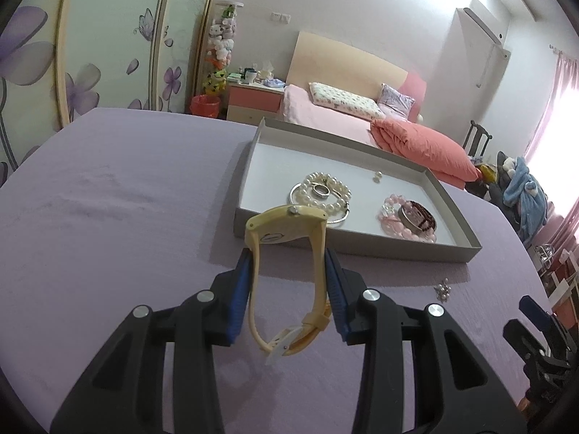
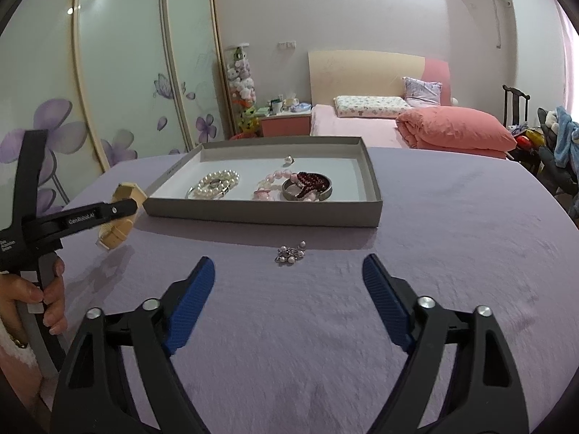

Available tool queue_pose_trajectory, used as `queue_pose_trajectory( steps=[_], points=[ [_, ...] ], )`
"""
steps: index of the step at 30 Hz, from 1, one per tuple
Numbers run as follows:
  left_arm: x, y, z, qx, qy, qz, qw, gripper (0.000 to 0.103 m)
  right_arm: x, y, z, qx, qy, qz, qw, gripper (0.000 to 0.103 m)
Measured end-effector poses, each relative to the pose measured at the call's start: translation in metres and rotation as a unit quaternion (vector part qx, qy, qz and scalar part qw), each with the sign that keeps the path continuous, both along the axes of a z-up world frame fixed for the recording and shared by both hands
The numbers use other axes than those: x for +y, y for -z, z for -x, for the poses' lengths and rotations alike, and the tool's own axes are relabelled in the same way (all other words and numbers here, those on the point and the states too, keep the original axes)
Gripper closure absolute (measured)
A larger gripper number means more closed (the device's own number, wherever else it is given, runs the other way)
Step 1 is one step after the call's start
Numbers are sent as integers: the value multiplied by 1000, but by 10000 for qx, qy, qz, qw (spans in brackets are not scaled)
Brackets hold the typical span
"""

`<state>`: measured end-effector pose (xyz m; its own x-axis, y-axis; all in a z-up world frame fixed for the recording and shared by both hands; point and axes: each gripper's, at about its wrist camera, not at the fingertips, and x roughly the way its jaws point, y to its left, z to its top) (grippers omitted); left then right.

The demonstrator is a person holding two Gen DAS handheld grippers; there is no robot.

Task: Organize jewelry
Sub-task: 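Grasp the silver earrings with the right tool while the left tool holds the yellow watch, then lift and carry the yellow watch and silver earrings over the grey tray with both tools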

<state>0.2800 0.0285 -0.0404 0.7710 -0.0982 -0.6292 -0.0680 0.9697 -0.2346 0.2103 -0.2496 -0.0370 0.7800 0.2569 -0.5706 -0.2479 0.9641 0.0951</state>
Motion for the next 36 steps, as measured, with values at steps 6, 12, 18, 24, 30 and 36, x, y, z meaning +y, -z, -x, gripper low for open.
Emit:
queue_pose_trajectory(
  steps=[6,12,18,24,30,36],
  points=[
    [10,-2,3,-194,-163,70,9997,64,12,17,-29,548,-83,314,9980,56],
    [17,-4,4,-237,-179,229,9993,64,22,31,-62,1034,-48,466,9935,57],
    [21,-4,4,-239,-235,271,9991,64,31,40,-85,1276,36,650,9897,73],
    [21,-2,5,-269,-243,220,9991,64,24,36,-78,1241,104,644,9901,93],
    [17,-5,10,-364,-199,139,9990,64,-14,13,-39,755,249,49,9968,94],
    [8,-17,32,-588,-57,-52,9982,63,-41,-23,8,-80,344,-323,9989,94]
  ],
)
